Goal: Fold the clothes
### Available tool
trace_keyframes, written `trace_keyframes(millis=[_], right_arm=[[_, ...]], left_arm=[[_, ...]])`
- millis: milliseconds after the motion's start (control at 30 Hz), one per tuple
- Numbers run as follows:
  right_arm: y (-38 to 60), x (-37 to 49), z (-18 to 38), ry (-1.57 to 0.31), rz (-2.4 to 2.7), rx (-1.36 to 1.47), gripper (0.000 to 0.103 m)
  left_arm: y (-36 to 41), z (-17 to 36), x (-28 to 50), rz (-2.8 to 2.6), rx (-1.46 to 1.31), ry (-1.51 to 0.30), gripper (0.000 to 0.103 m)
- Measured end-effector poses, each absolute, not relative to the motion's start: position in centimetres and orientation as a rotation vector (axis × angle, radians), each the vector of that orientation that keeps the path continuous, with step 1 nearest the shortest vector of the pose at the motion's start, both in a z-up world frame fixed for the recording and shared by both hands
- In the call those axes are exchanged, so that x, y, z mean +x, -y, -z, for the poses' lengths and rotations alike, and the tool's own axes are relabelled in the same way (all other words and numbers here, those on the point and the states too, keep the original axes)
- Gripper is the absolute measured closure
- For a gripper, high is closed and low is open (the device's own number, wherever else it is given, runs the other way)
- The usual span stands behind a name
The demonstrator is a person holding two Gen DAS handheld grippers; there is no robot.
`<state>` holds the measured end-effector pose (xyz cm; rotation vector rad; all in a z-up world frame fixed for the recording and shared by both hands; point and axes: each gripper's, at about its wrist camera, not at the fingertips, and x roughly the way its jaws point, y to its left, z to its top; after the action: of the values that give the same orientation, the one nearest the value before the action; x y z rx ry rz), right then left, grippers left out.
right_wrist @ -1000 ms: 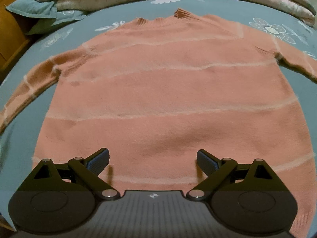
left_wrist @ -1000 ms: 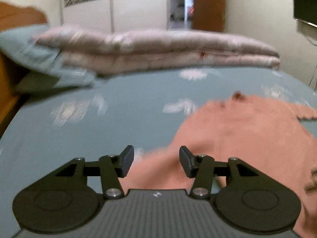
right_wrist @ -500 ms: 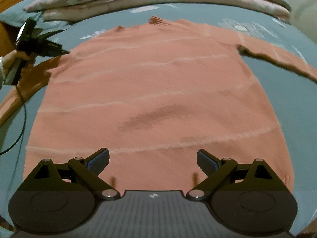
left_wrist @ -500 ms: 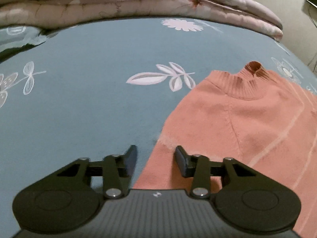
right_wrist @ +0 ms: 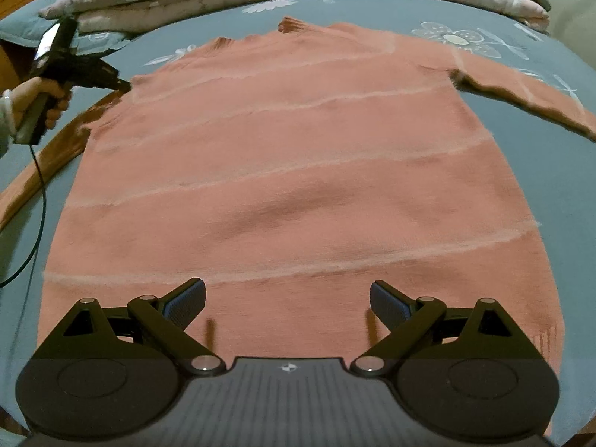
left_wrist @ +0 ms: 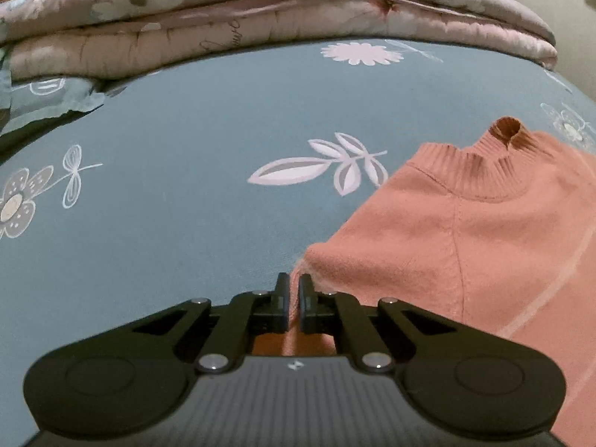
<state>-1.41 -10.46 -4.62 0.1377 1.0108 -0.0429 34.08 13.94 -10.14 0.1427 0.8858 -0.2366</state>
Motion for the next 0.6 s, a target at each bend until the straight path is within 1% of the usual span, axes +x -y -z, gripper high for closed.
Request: trace_keyframes(millis=[33,200,300,367,467,533,600], right_arm=[[10.4,-1.4,4.6,-1.011,0.042,0.135,0.006],[10.5,-1.4,4.0,-0.993,0.040,0.136,0.006],[10.7,-1.1,4.0,-0.987,0.042,0.147,0.006],[10.7,-0.7,4.2,-0.990,0.039,0.149,0.006],[10.3,-0.1,4.5,-1.003,0.021,0.143,0.006],[10.0,0.3,4.5,-1.007,0.011,0.129,0.006],[9.8,0.4,4.2,-0.995,0.006,0.114,0.006]], left_arm=[[-14.3,9.7,34.0,0.237,0.128,-0.881,0.092],[-16.9,6.3,31.5,0.248,0.081,-0.803,0.092],[-17.7,5.7,28.8,0.367,0.005,-0.797,0.090],[-17.6,6.5,27.1,0.454,-0.023,-0.825,0.080],[-17.4,9.3,26.4,0.340,0.080,-0.911,0.081],[-19.2,10.3,25.9,0.294,0.054,-0.898,0.079],[-20.7,10.0,25.3,0.203,0.056,-0.908,0.079]])
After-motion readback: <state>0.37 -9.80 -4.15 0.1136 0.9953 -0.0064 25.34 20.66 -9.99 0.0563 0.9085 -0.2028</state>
